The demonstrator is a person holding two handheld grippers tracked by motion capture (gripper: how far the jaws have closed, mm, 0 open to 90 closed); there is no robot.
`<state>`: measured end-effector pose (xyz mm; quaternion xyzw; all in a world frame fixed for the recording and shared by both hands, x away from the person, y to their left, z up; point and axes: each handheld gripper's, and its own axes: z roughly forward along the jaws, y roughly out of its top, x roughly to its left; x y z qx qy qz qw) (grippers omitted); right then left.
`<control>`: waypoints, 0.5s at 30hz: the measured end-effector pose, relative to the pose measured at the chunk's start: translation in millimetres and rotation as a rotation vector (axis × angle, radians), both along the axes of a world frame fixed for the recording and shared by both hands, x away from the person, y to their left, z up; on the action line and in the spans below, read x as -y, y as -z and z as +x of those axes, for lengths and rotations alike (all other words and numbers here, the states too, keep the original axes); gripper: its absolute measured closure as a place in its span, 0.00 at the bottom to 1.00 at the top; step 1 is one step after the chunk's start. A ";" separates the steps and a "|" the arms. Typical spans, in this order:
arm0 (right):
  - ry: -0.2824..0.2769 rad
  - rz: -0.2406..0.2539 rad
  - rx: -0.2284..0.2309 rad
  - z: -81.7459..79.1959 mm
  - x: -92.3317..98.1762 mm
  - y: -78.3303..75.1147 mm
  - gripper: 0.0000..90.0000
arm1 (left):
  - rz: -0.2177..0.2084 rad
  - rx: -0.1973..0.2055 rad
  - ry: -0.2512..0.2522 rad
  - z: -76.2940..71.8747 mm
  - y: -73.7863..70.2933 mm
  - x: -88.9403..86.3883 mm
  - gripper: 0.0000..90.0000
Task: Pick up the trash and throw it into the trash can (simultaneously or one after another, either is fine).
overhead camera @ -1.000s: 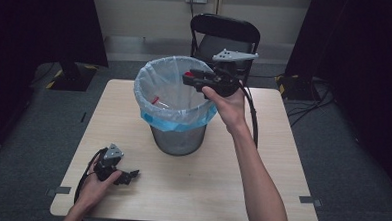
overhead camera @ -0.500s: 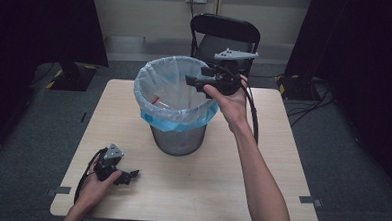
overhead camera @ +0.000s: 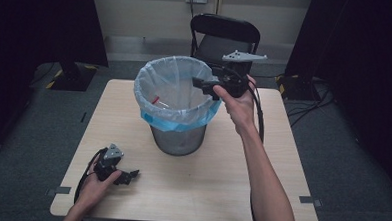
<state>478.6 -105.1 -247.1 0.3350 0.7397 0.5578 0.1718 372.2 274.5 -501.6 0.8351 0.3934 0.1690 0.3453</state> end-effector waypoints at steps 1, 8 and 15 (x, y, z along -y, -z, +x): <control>0.001 0.008 0.002 -0.8 1.7 0.6 0.19 | 0.000 0.000 0.000 0.0 0.0 0.0 0.00; 0.019 0.008 0.017 -8.2 13.6 0.2 0.19 | 0.000 0.000 0.000 0.0 0.0 0.0 0.00; 0.066 0.004 0.027 -18.5 36.1 1.5 0.18 | 0.000 0.000 0.000 0.0 0.0 0.0 0.00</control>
